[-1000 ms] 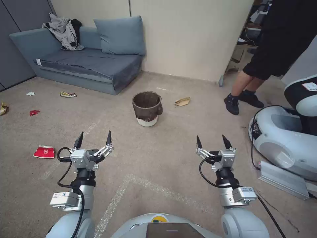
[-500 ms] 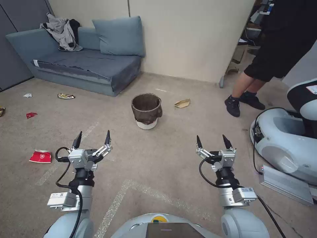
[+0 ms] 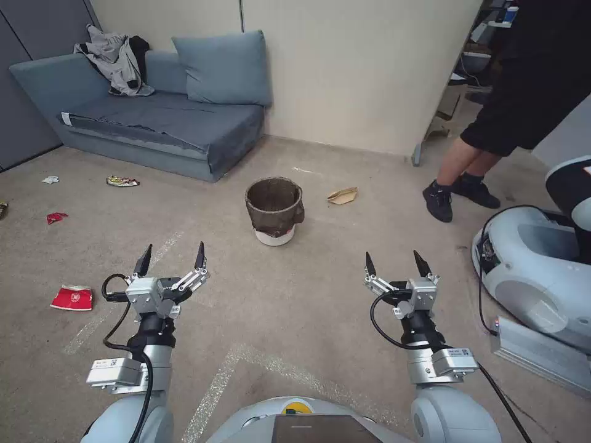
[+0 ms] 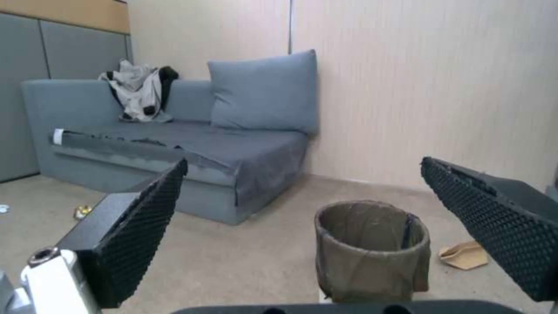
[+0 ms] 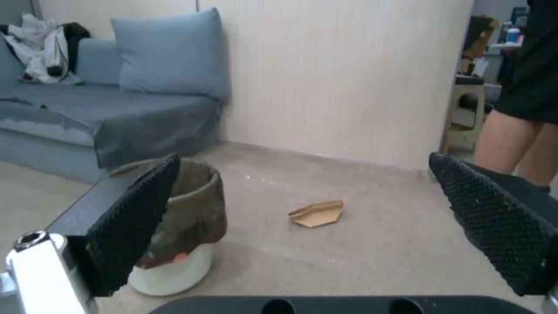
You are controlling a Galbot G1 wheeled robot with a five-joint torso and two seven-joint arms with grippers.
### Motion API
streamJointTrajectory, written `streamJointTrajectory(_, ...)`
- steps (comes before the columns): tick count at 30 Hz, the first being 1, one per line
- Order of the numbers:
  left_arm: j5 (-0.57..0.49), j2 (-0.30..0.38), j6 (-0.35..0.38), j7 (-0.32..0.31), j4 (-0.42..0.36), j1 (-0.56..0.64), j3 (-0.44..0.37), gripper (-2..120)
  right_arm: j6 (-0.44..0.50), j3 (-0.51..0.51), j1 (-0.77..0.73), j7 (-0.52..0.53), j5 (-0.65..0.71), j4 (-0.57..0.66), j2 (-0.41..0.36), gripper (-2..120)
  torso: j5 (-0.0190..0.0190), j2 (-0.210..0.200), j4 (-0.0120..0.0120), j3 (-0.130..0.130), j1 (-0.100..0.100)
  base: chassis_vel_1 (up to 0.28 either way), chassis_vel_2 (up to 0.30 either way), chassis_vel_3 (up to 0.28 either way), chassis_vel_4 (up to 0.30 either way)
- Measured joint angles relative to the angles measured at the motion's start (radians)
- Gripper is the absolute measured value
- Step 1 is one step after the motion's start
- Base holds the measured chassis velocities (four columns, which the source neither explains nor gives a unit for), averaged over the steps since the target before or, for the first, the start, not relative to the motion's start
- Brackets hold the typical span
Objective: Pick up the trash bin, then pick up the garbage from the floor and place it into the trash bin.
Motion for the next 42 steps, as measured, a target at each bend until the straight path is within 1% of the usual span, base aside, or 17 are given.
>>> streamJointTrajectory(8, -0.001, -0.001, 0.005, 0.016, -0.001, 0.000, -0.002, 100, 0.001, 0.000, 0.003, 0.000, 0.000, -0.009, 0.000, 100, 0.0000, 0.000, 0.0001, 0.000, 0.000, -0.076, 0.068, 0.073, -0.071)
streamJointTrajectory(13, -0.002, -0.001, 0.016, 0.015, -0.003, 0.000, 0.000, 100, 0.000, 0.000, 0.004, 0.000, 0.000, -0.011, 0.000, 100, 0.0000, 0.000, 0.0000, 0.000, 0.000, -0.076, 0.079, 0.071, -0.078)
streamJointTrajectory(42, -0.017, 0.004, 0.015, 0.011, -0.003, 0.002, -0.003, 100, -0.007, -0.007, -0.001, -0.003, -0.012, -0.013, -0.009, 100, 0.0000, 0.000, -0.0001, 0.000, 0.000, -0.079, 0.081, 0.074, -0.078)
